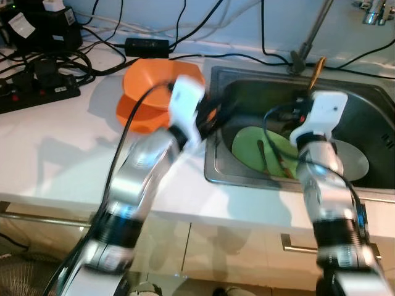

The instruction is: Kitchen organization

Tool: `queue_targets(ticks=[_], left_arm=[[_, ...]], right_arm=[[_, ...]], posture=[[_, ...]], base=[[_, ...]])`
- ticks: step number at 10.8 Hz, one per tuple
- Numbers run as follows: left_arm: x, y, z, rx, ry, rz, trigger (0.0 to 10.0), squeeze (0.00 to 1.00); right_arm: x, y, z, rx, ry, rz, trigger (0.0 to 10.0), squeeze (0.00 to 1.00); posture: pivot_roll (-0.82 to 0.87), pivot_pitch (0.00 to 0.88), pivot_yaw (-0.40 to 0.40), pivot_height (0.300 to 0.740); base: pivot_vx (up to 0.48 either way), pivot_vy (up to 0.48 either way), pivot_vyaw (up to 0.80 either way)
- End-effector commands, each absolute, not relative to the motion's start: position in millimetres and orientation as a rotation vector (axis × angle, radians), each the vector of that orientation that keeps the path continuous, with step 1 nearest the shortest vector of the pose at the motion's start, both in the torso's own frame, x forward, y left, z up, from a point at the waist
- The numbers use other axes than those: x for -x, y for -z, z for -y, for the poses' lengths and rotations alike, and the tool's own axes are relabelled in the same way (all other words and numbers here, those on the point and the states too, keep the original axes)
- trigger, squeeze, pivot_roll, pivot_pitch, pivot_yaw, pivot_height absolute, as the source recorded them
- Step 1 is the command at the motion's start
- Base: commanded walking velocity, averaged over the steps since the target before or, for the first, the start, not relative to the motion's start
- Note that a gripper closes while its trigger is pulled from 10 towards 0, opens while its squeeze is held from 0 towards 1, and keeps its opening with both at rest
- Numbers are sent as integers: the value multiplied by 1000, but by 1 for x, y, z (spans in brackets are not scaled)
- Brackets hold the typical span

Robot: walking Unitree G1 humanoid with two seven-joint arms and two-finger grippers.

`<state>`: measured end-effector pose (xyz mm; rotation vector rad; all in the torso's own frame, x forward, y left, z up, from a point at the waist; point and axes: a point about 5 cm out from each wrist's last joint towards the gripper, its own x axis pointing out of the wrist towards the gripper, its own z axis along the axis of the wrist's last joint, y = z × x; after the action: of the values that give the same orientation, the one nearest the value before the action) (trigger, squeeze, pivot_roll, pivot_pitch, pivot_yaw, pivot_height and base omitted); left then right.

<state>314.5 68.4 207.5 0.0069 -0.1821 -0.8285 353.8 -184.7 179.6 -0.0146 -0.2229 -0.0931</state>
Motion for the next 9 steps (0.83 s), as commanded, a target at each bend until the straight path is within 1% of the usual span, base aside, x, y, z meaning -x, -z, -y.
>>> queue_targets(ticks=[1, 4, 5, 9], left_arm=[[-308, -203, -69, -41, 840, 170, 10000, 0], [-300, -187, -89, -92, 800, 118, 10000, 0], [-295, -184, -94, -110, 800, 103, 10000, 0], [-285, -182, -96, -123, 811, 71, 10000, 0]], right_arm=[[-359, -183, 196, 30, 135, 232, 10000, 0], [-377, -174, 206, 67, 150, 155, 10000, 0], [-382, -161, 211, 55, 173, 78, 10000, 0], [-376, -116, 213, 51, 190, -160, 10000, 0]], posture=[[-8, 57, -94, 740], [4, 56, -103, 740], [20, 55, -110, 740], [47, 51, -120, 740]], base=[[0, 0, 0], [0, 0, 0], [0, 0, 0], [0, 0, 0]])
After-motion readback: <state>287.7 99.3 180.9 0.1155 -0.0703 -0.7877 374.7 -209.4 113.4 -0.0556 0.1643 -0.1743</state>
